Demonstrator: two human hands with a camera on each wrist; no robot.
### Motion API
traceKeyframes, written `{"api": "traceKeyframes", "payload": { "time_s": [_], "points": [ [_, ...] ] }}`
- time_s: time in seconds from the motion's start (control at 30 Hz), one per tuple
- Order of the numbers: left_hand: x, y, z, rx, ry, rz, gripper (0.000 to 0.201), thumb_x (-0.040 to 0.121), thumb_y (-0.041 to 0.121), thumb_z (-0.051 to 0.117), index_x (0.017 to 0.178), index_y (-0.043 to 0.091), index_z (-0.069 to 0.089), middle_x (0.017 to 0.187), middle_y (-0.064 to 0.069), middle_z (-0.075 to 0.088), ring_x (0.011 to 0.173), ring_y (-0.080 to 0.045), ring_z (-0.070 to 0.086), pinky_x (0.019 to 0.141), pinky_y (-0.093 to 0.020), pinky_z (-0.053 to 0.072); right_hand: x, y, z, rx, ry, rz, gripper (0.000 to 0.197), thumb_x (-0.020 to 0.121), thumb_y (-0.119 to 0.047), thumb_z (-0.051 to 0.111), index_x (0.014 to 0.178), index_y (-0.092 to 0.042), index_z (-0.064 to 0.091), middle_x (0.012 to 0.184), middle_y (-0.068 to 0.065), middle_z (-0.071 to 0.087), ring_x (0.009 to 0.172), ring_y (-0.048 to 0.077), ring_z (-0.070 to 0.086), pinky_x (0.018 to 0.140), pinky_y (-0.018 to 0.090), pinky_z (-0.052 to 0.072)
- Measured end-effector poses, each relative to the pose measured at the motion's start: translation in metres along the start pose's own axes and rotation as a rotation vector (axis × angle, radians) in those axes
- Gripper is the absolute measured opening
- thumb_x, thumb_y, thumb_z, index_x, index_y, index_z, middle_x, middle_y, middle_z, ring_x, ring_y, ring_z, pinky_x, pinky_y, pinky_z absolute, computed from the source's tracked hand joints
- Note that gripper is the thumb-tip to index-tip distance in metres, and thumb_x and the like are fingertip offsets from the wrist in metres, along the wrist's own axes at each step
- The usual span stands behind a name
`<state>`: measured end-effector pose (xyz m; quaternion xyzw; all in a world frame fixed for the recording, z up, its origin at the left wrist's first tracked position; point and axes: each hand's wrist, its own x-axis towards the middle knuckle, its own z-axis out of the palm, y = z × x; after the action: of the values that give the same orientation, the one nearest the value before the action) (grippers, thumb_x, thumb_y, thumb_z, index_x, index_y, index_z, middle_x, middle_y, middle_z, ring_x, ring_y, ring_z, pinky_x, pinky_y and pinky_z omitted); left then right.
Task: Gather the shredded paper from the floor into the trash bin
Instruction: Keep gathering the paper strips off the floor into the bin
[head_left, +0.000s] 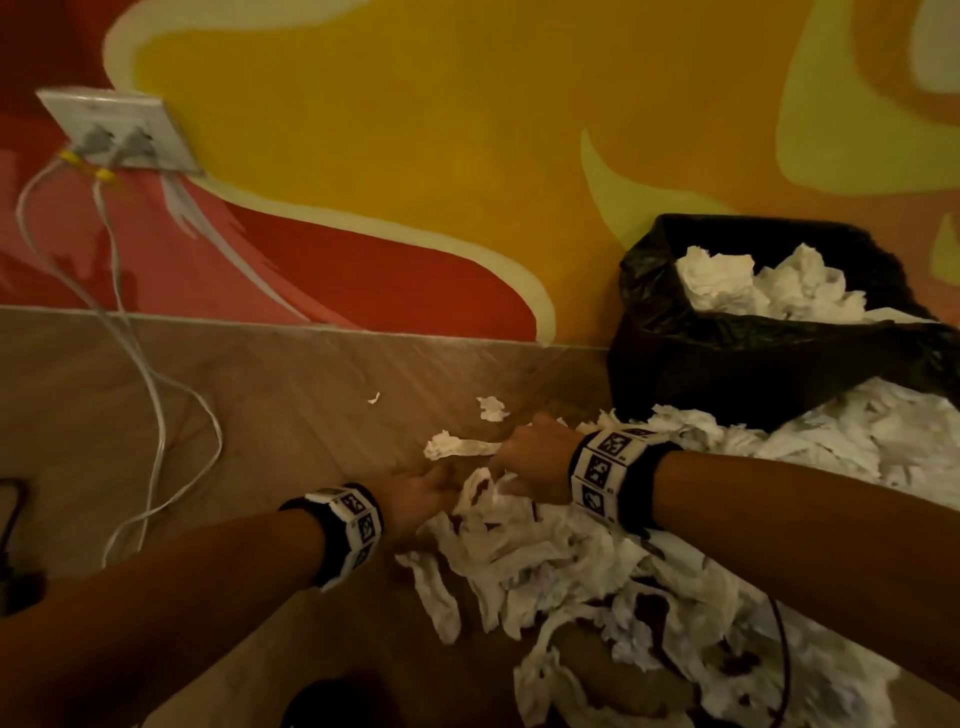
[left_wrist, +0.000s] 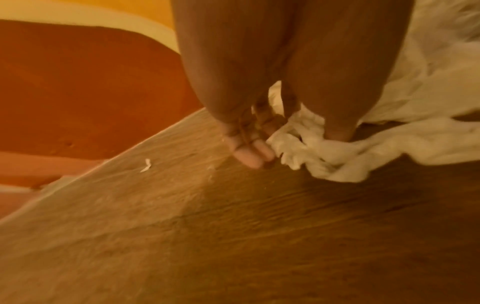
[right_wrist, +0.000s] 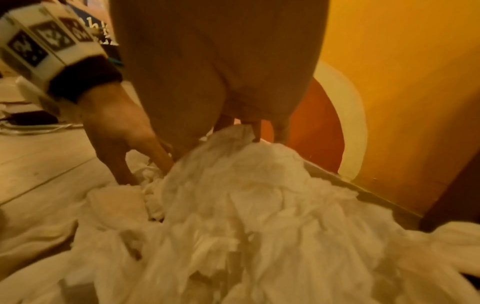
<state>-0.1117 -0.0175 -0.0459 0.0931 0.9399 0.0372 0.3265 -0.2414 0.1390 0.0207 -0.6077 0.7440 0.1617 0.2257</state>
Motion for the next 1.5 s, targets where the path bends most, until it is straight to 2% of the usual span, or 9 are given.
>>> {"api": "traceKeyframes", "payload": {
  "time_s": [0.3,0.47,0.63,0.8,0.97,1.07,1.17,1.33,1.5],
  "points": [
    [-0.011,-0.027,-0.035,-0.32,-0.013,-0.145,0.034,0.094,0.008,0.05,0.126,0.015,0.057,0.128,-0.003,0.054,0.118,-0.021,0.052,0.098,-0.025,0.041,-0.011,0.01,-0.024,0.446,0.306,0.105,0.012,0.097,-0.024,0.049,0.089,-0.014,0.047,0.093,0.002,0.052,0.083,0.016,0.044,0.069,0.025,0.03],
    [-0.011,-0.039,-0.056,-0.836,0.07,-0.271,0.028,0.093,-0.007,0.043,0.072,-0.003,0.062,0.066,-0.009,0.058,0.06,-0.019,0.055,0.061,-0.025,0.046,-0.011,0.013,-0.041,0.596,0.365,0.152,0.011,0.101,-0.02,0.042,0.094,-0.02,0.034,0.072,-0.007,0.044,0.063,0.009,0.043,0.052,0.021,0.03],
    [-0.017,-0.057,-0.066,-0.767,0.132,-0.391,0.036,0.097,0.016,0.042,0.064,0.017,0.058,0.068,0.001,0.054,0.062,-0.014,0.047,0.067,-0.028,0.042,-0.015,0.013,-0.066,0.663,0.7,0.129,0.011,0.101,-0.016,0.042,0.093,-0.01,0.036,0.067,-0.002,0.044,0.053,0.01,0.036,0.047,0.018,0.03],
    [-0.013,-0.051,-0.073,-0.717,0.165,-0.368,0.034,0.097,0.049,0.043,0.105,0.023,0.063,0.099,0.003,0.063,0.086,-0.014,0.058,0.086,-0.035,0.047,-0.015,0.019,-0.072,0.622,0.806,0.152,0.021,0.1,-0.026,0.043,0.102,-0.006,0.051,0.087,0.009,0.06,0.073,0.02,0.051,0.063,0.03,0.037],
    [-0.006,-0.04,-0.082,-0.535,0.231,-0.357,0.017,0.089,0.003,0.053,0.072,0.006,0.054,0.072,-0.01,0.053,0.073,-0.027,0.053,0.062,-0.033,0.042,-0.024,0.021,-0.063,0.611,0.616,0.259,0.03,0.076,-0.011,0.066,0.101,-0.016,0.05,0.103,0.002,0.046,0.091,0.018,0.048,0.067,0.026,0.043],
    [-0.003,-0.036,-0.084,-0.543,0.243,-0.293,0.016,0.085,-0.002,0.056,0.097,0.009,0.053,0.099,-0.008,0.055,0.095,-0.03,0.056,0.075,-0.038,0.05,-0.034,0.023,-0.058,0.739,0.492,0.272,0.049,0.069,0.009,0.062,0.103,-0.02,0.043,0.108,-0.002,0.031,0.083,0.009,0.042,0.048,0.014,0.038],
    [0.002,-0.034,-0.082,-0.651,0.225,-0.247,0.031,0.085,-0.006,0.055,0.11,0.011,0.048,0.11,-0.009,0.051,0.096,-0.029,0.053,0.083,-0.047,0.052,-0.041,0.029,-0.056,0.754,0.466,0.289,0.051,0.069,0.012,0.064,0.105,-0.018,0.046,0.108,-0.003,0.03,0.087,0.007,0.036,0.054,0.012,0.032],
    [0.016,-0.027,-0.072,-0.457,0.314,-0.271,0.017,0.094,0.026,0.054,0.108,0.022,0.046,0.111,-0.006,0.058,0.091,-0.021,0.054,0.078,-0.033,0.046,-0.045,0.038,-0.056,0.741,0.575,0.312,0.038,0.076,0.013,0.057,0.098,-0.019,0.055,0.104,0.0,0.052,0.096,0.017,0.05,0.067,0.021,0.04],
    [0.035,-0.013,-0.046,-0.463,0.244,-0.286,0.056,0.083,0.058,0.06,0.126,0.024,0.044,0.115,-0.001,0.059,0.1,-0.021,0.059,0.083,-0.037,0.051,-0.048,0.037,-0.056,0.726,0.596,0.253,0.031,0.078,0.016,0.049,0.098,-0.006,0.057,0.089,0.002,0.054,0.082,0.02,0.052,0.055,0.024,0.042]
  ]
}}
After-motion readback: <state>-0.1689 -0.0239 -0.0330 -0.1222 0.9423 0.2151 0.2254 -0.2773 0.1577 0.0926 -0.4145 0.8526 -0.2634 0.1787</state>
